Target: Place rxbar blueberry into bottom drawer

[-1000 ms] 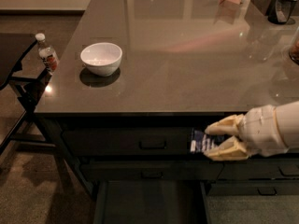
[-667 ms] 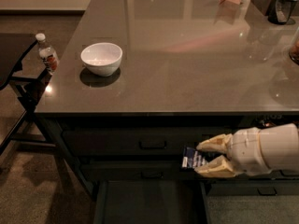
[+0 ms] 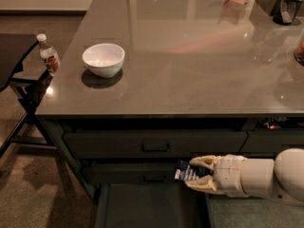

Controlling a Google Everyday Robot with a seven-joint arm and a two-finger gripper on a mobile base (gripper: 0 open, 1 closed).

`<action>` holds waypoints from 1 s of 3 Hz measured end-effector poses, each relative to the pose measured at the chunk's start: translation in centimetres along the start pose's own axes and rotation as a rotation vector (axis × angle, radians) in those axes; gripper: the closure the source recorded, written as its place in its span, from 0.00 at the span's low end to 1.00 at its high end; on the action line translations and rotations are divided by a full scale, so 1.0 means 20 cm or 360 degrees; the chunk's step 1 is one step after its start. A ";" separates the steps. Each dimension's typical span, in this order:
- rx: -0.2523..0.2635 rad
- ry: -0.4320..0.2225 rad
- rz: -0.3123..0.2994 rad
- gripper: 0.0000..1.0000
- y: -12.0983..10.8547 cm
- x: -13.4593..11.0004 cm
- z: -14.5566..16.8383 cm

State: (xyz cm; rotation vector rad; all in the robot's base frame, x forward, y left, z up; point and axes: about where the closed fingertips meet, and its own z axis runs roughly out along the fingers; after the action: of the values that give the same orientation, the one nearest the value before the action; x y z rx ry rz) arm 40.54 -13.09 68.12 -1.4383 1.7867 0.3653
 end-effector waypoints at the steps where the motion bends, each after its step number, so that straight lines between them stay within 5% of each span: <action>1: 0.0062 -0.0009 0.0070 1.00 -0.04 0.17 0.16; 2: 0.0054 -0.0008 0.0173 1.00 -0.08 0.32 0.24; 3: 0.0054 -0.0008 0.0173 1.00 -0.08 0.32 0.24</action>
Offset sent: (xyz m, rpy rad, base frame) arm 0.0422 -0.0340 -0.1052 0.0767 0.1107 -0.1283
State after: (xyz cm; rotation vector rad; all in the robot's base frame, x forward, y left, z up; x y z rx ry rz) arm 43.60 -14.82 60.76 -1.3196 1.8629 0.3924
